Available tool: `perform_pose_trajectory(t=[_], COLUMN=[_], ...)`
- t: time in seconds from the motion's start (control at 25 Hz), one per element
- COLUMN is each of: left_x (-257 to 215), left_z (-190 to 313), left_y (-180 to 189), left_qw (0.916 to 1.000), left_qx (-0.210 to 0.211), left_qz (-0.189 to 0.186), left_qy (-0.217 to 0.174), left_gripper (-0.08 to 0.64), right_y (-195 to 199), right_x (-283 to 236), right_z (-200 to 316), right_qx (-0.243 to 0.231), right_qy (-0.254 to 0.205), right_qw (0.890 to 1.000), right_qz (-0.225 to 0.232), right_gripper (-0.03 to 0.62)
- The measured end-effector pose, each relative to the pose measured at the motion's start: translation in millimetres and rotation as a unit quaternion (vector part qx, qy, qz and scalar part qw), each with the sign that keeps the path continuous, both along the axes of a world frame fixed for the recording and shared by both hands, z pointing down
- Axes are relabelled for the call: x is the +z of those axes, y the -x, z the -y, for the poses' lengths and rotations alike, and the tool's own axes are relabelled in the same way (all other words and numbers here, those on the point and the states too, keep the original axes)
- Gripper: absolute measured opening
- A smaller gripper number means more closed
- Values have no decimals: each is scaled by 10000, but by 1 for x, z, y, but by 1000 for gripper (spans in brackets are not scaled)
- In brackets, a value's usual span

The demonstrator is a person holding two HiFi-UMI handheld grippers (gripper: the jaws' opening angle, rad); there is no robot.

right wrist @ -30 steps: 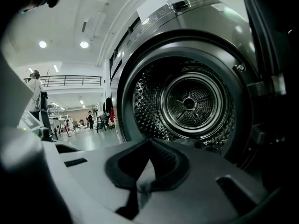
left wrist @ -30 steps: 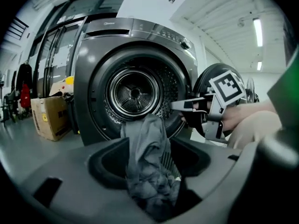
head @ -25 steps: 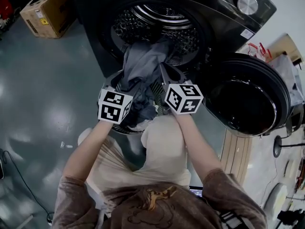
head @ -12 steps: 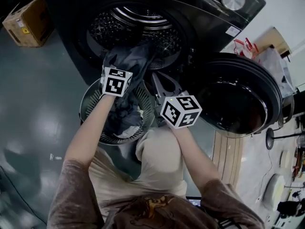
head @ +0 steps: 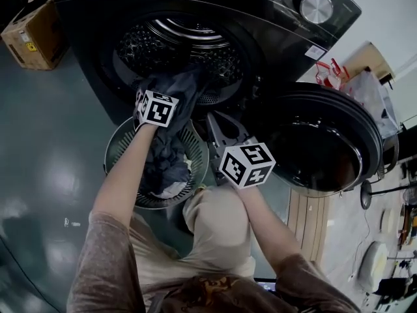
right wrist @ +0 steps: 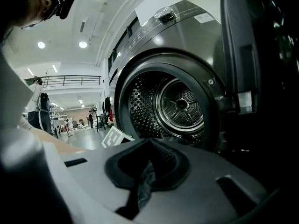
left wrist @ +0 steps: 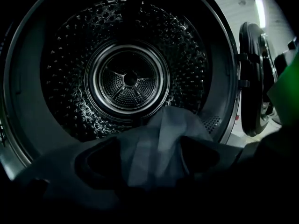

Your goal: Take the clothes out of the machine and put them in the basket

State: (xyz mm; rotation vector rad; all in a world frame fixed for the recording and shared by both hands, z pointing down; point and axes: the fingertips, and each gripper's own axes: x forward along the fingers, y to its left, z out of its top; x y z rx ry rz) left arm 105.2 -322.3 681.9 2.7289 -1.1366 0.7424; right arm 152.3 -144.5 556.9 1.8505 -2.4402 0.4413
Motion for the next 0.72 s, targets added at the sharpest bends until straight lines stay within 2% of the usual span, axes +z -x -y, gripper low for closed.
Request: perform_pose_trajectory(t=[0.16,0.4,0.52,0.72], left_x=[-1,-8,-15,-40], left_z=[-7,-21,-41,-90], left_y=[-2,8,15,45], left_qw=[9999,9992,9975,9948], left_qx=[87,64,269,557], left_qz=[-62,-295,-474,-738], left_qy=[-9,249,459,432], left_gripper=[357,110,87,84], right_y=[3,3,6,9], right_x=[0,0,-1,-4], right_z=[2,6,8,12], right_qx=[-63,-28,-30,-7], right_qy=[-17,-18,-54,-125], right_qw=[10000,10000,10000,9999], right_qz=[-26,-39,-35,-55], right_gripper=[-3,-3,-3,-3])
